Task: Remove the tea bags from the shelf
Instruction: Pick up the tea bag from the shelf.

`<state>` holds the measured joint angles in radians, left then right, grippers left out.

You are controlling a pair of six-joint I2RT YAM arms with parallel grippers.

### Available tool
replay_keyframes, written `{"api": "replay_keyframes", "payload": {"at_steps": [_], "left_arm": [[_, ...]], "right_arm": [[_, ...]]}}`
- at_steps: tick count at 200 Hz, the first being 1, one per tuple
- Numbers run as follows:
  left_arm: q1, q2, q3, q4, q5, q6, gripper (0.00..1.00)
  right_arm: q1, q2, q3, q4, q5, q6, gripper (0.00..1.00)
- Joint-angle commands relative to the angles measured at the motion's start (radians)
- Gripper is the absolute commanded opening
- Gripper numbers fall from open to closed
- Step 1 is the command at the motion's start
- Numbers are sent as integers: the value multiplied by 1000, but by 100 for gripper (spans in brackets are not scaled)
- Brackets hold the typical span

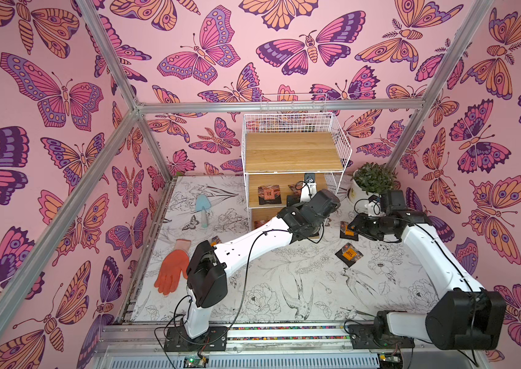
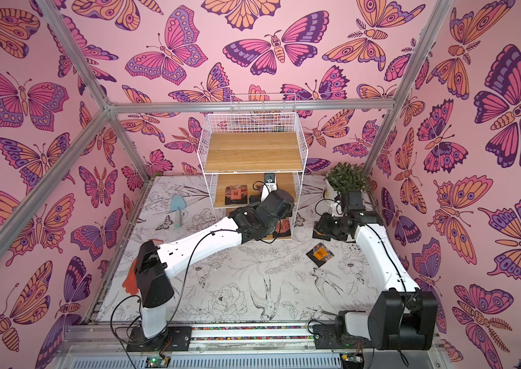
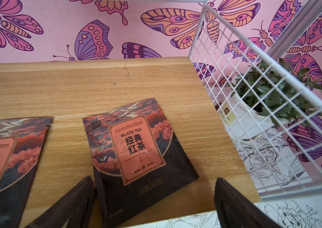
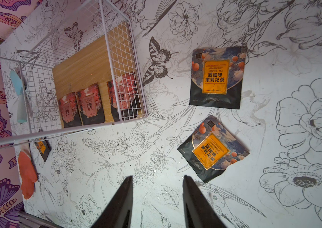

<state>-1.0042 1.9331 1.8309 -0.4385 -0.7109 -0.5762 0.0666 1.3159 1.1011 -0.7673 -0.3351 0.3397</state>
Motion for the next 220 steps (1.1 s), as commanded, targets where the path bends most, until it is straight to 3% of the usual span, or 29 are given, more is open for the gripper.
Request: {"api": "replay_keyframes", "payload": {"at_steps": [1, 91, 181, 220], "left_arm": [[27, 38, -48, -17, 63, -33, 92], [53, -4, -132, -30, 139, -72, 63], [54, -55, -173, -30, 92, -84, 23], [52, -83, -181, -29, 76, -70, 13]], "right_arm": [[-8, 3, 30, 5, -4, -10, 46], [-11, 8, 26, 10, 7, -15, 46], [-25, 16, 24, 24, -16, -11, 46], [-28, 6, 23, 28, -17, -8, 46]]}}
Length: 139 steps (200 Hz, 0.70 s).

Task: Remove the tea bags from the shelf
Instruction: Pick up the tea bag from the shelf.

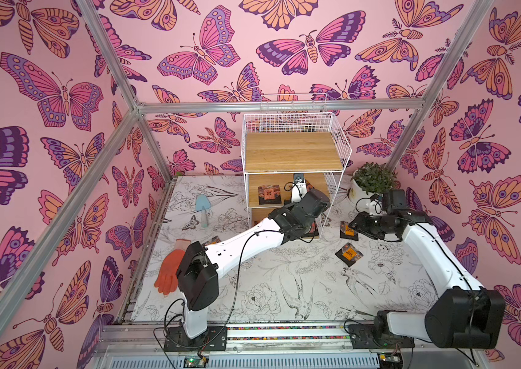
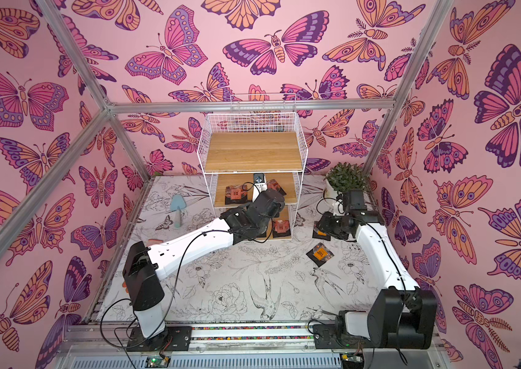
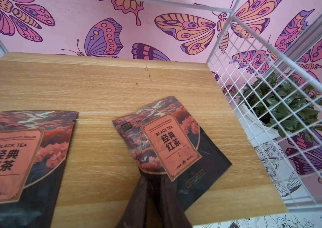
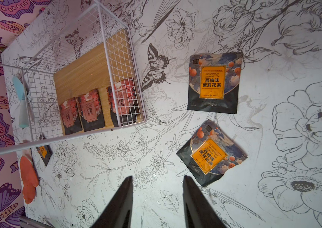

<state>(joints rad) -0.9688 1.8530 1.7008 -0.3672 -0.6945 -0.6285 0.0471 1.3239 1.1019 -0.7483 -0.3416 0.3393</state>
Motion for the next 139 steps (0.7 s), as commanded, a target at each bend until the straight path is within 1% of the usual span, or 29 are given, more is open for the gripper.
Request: {"api": "replay_keyframes", "payload": {"at_steps": [1, 18, 45, 61, 71, 88, 124, 139], "left_arm": [[17, -5, -52, -101, 57, -18, 13], [18, -34, -77, -85, 45, -13, 11], [18, -58, -79, -85, 41, -3, 9], [20, -62, -72, -87, 43, 5, 9], [23, -62, -69, -84, 42, 6, 11], [23, -61, -63, -84, 34, 7, 27], [21, -59, -46, -82, 35, 18, 50], [21, -67, -48, -81, 32, 16, 57]], "right_arm": [[-9, -1, 22, 9, -11, -8, 46], [-10, 3, 24, 11, -18, -7, 46], [-12, 2, 22, 14, -19, -6, 46], [-11, 0, 23, 14, -20, -7, 46], [-11, -2, 20, 15, -21, -6, 46], [-13, -3, 20, 14, -21, -8, 46], [-15, -3, 24, 14, -24, -6, 46], [-16, -3, 24, 14, -24, -7, 46]]}}
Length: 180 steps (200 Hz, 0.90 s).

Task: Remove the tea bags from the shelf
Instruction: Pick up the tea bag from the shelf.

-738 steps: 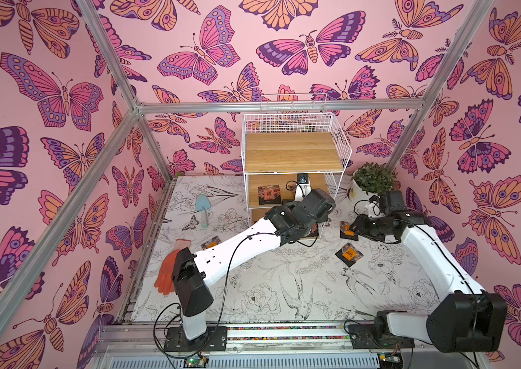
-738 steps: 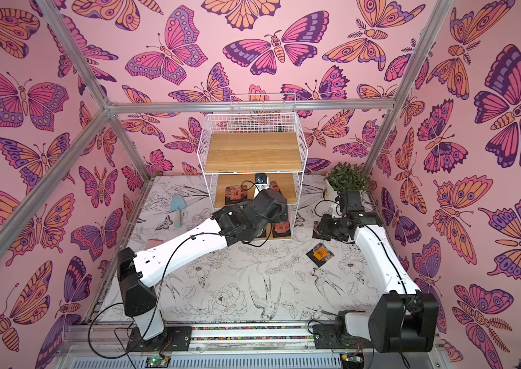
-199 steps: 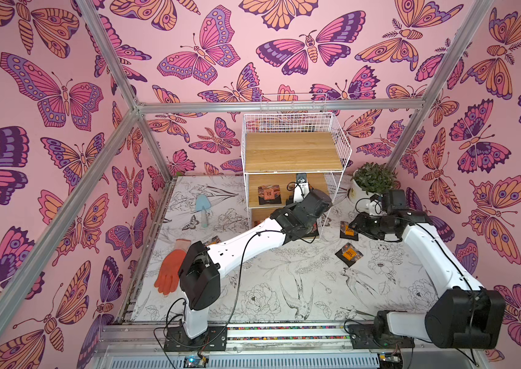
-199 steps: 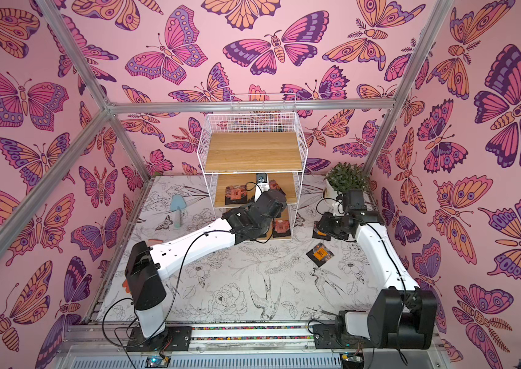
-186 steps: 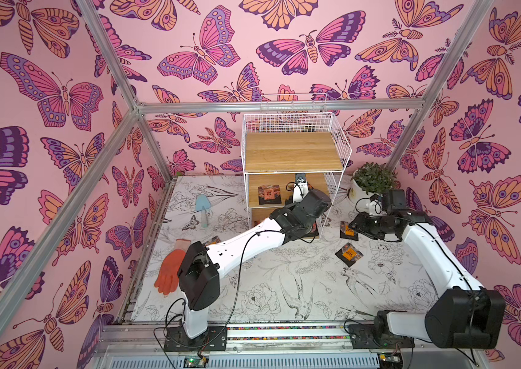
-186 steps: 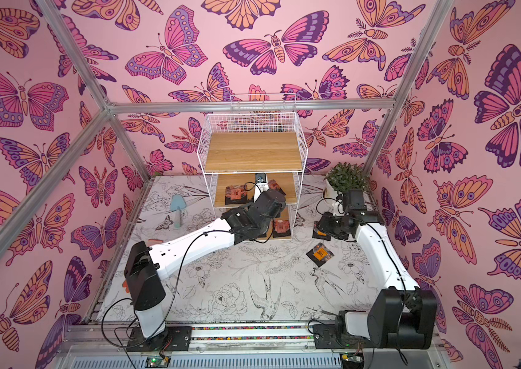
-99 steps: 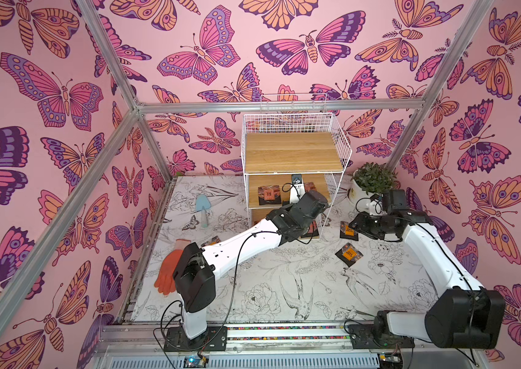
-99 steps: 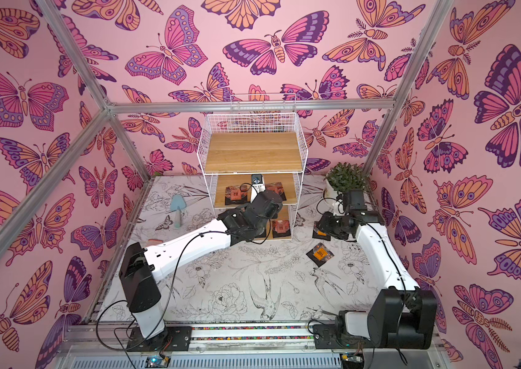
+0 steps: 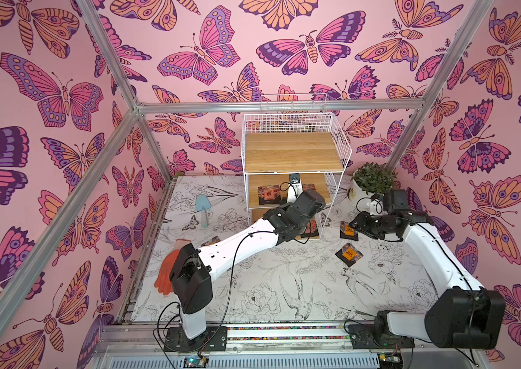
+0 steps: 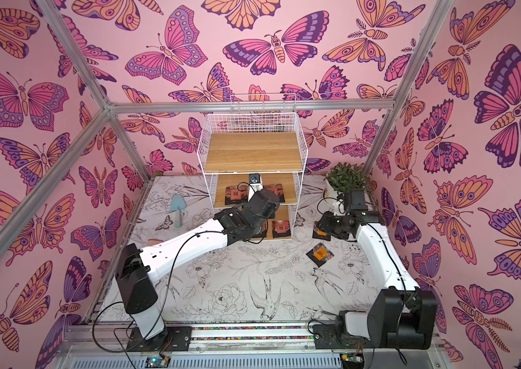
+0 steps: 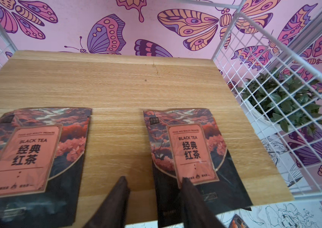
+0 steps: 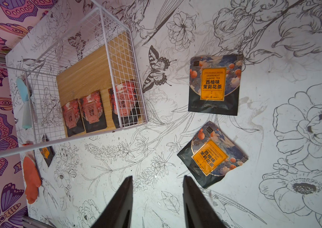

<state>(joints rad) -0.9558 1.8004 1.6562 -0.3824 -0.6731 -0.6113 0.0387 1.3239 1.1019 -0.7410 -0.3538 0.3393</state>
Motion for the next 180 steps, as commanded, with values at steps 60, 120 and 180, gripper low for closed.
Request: {"api": "replay_keyframes", "payload": {"at_steps": [60, 120, 180], "left_arm": [[-13, -7, 53, -62, 19, 54, 82], [-44, 75, 196, -111, 16, 91, 92], [-44, 150, 279, -134, 31, 98, 96]], "right_arm": [[-7, -3, 23, 8, -10, -10, 46], [-7, 8, 22, 12, -17, -13, 46], [-14, 8, 24, 14, -22, -15, 46]]}}
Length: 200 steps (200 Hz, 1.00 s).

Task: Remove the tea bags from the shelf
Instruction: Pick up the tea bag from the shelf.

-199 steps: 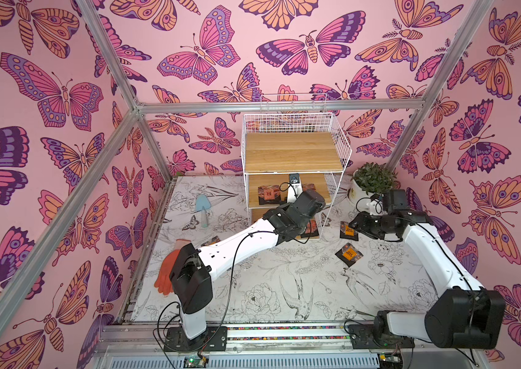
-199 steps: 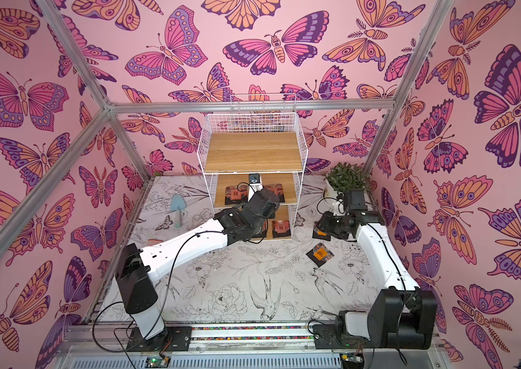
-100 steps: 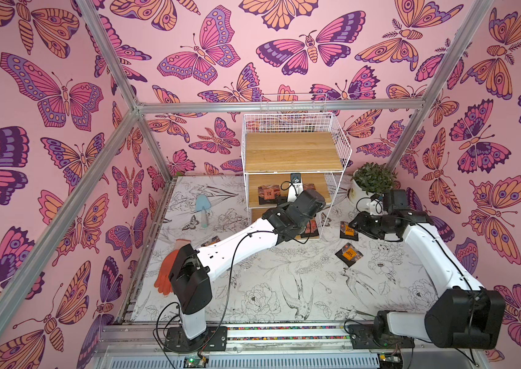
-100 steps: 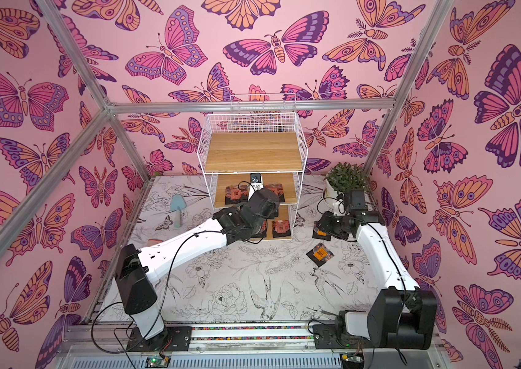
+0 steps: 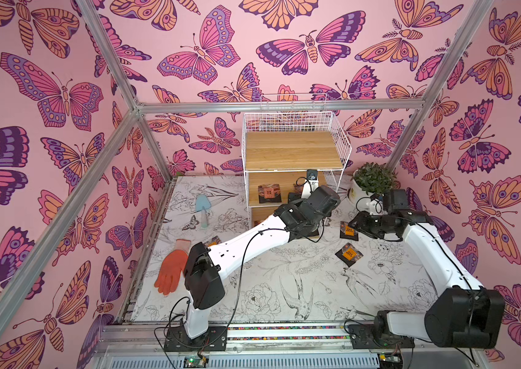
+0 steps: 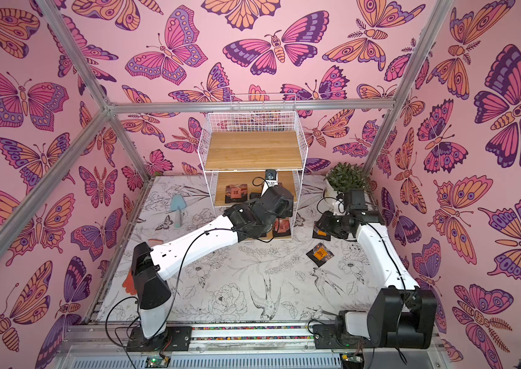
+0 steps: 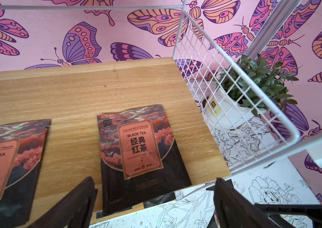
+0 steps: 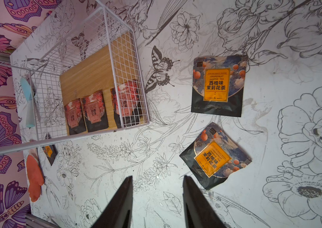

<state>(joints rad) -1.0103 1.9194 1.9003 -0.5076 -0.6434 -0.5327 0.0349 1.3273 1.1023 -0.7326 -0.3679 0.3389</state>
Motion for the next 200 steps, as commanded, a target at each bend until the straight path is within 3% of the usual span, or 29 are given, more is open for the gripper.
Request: {"api": "replay_keyframes", "payload": {"at_steps": [1, 106, 200], "left_arm": [[11, 31, 35, -9, 1, 20, 96], [-28, 53, 14, 9, -143, 58, 100], [3, 59, -36, 14, -92, -1, 100]], "right_arm": [[-10, 4, 23, 5, -8, -14, 46], [-15, 10, 25, 7, -23, -14, 46], [-15, 18, 22, 15, -32, -15, 46]]}}
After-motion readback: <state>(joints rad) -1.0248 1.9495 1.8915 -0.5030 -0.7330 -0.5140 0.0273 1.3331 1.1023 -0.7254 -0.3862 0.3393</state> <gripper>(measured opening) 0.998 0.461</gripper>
